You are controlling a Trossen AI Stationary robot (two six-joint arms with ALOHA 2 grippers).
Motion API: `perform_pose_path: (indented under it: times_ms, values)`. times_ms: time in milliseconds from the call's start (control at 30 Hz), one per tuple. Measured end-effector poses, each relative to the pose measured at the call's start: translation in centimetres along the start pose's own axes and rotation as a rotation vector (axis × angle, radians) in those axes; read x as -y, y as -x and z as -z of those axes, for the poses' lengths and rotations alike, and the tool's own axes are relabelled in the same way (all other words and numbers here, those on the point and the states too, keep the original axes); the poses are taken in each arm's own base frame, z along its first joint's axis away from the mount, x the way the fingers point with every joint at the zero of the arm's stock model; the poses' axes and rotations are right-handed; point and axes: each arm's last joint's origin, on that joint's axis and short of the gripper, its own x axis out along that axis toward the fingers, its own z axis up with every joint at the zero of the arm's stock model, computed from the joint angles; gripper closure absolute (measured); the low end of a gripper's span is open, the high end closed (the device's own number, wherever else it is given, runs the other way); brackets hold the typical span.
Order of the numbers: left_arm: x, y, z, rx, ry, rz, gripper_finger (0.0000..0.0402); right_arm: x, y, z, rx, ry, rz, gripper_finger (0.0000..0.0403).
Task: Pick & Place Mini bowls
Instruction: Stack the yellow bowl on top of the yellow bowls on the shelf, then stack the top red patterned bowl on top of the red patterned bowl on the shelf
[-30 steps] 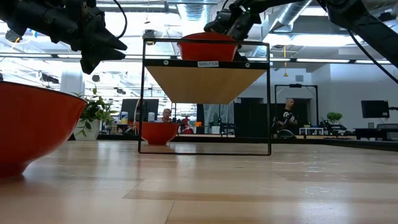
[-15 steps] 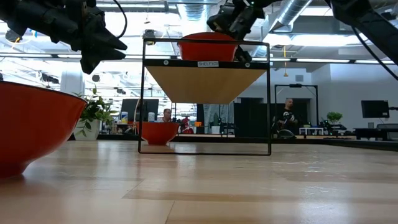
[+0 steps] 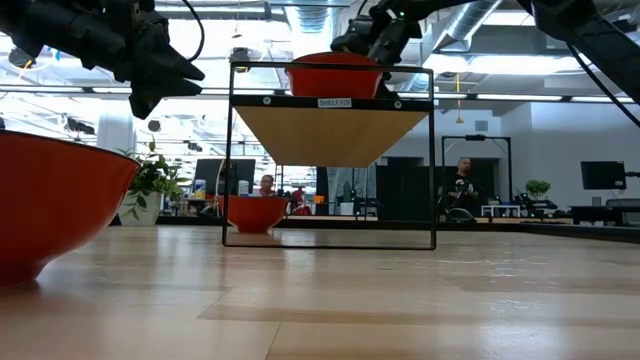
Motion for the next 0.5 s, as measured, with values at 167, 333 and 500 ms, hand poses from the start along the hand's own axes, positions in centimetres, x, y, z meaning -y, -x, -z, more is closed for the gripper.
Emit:
perform_pose_path:
  times_ms: [167,333,500]
  values:
    - [0.0,0.0,0.0,0.0,0.0,0.0,0.0286,0.0,0.0,0.0,0.003,0.007,-0.001,0.0349]
    - [0.0,0.0,0.0,0.002,0.001,0.001,0.0286,-0.4,1.1,0.3,0.023,0.043,-0.008,0.0349]
    - [0.0,0.0,-0.1,0.007,0.004,0.003,0.0286,-2.3,4.2,2.0,0.036,0.218,-0.015,0.0349]
